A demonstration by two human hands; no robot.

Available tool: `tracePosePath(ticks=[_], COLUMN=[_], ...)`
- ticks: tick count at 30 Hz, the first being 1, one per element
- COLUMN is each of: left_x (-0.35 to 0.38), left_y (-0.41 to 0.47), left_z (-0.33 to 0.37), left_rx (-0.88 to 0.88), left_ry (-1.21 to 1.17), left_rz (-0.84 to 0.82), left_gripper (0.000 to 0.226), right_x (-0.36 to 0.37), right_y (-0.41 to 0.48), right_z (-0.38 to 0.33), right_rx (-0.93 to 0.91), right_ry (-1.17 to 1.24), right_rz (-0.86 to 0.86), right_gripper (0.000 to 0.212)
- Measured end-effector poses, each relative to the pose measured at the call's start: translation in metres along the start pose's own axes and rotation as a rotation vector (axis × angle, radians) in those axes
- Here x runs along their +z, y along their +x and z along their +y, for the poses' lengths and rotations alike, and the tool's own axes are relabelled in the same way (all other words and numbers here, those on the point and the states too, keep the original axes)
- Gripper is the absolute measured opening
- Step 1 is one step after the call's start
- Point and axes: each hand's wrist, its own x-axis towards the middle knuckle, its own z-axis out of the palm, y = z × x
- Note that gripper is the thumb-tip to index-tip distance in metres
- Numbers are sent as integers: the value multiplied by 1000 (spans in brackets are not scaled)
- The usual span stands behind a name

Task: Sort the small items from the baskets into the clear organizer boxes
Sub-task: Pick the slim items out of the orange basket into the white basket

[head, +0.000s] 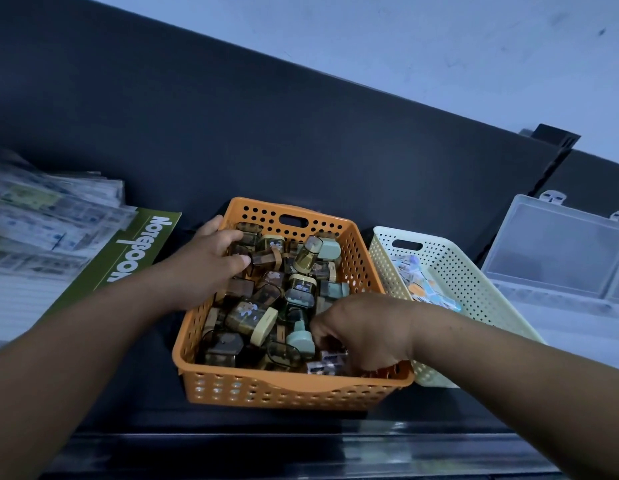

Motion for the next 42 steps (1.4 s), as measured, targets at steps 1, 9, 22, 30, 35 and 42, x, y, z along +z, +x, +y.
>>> tracePosePath(ticks=[1, 9, 22, 30, 35, 42], left_x=[0, 1, 0, -2, -1, 0], left_y=[0, -1, 0, 2, -1, -1], left_z=[0, 0, 2, 9, 5, 4], left_rx=[1, 1, -5, -21, -6, 4], left_ry=[-1, 12, 46, 42, 9, -28], left_rz=[0, 10, 6, 15, 19, 19], left_gripper=[56, 55, 58, 60, 57, 56], right_x=[0, -12, -6, 17, -11, -23], right_y=[1, -10, -54, -43, -26, 35], right_z=[1, 20, 87, 114, 68, -5], right_rx=[1, -35, 311, 808, 542, -83], right_ry=[34, 493, 1015, 413, 234, 252], right_rz=[-2, 72, 765, 639, 794, 329], right_gripper=[26, 31, 22, 53, 49, 47])
